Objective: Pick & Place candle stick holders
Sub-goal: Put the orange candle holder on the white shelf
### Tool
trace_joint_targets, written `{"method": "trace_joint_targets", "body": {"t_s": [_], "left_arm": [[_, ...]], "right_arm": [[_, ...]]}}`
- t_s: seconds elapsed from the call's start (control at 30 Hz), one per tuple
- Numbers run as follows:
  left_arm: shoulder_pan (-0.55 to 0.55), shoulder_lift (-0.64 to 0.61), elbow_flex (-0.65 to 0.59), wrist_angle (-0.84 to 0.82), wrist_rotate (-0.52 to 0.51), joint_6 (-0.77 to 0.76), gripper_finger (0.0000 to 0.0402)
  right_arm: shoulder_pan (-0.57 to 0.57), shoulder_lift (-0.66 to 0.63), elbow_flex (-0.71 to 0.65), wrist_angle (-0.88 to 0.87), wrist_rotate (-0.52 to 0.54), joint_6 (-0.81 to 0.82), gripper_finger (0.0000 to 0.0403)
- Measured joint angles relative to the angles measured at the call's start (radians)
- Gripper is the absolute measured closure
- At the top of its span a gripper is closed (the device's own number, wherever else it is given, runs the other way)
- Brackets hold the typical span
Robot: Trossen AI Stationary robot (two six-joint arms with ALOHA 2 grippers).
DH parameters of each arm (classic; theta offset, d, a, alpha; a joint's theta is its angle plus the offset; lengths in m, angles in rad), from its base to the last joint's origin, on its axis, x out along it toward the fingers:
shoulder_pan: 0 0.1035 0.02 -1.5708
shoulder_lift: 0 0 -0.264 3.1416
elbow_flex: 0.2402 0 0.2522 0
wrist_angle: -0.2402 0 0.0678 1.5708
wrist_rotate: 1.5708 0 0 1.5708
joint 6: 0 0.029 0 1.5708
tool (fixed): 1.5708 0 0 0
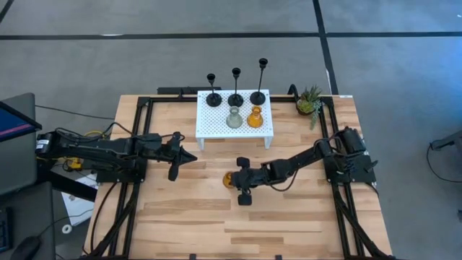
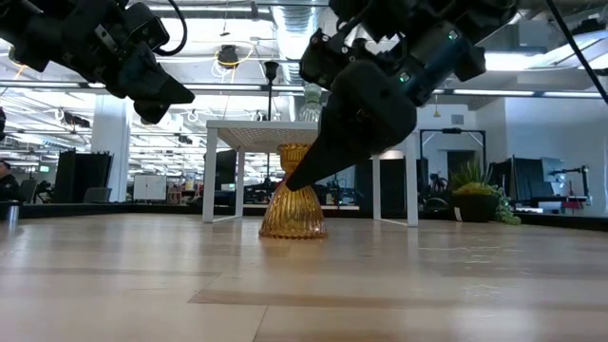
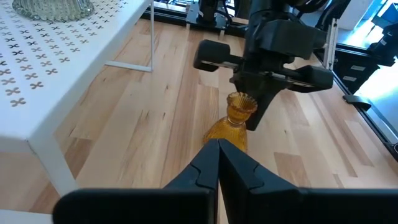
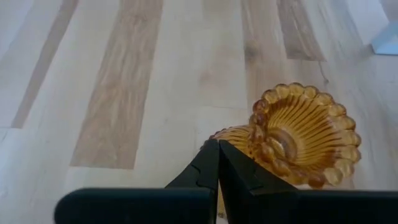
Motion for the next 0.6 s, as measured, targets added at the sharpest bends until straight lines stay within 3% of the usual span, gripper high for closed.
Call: {"method": "trace_joint_targets", "body": {"t_s": [0.3,0.47,0.6], "left_arm": [[0.0,0.001,0.0,0.001,0.0,0.0,0.0396],[-0.014,0.001,-0.008,0.005,0.002,-0.029,0.0396],[-0.068,0.002,-0.065,0.063,0.003,-0.023,0.0395]], "right_arm": [[0.071,-0.135,0.0,-0.102,-0.065,0.0,0.0403],[0.144,-0.278,-0.002,-0.285,0.061,-0.006,0.0403],[0.199,-0.383,-0.063,-0.307,0.156,0.003,0.0403]]}}
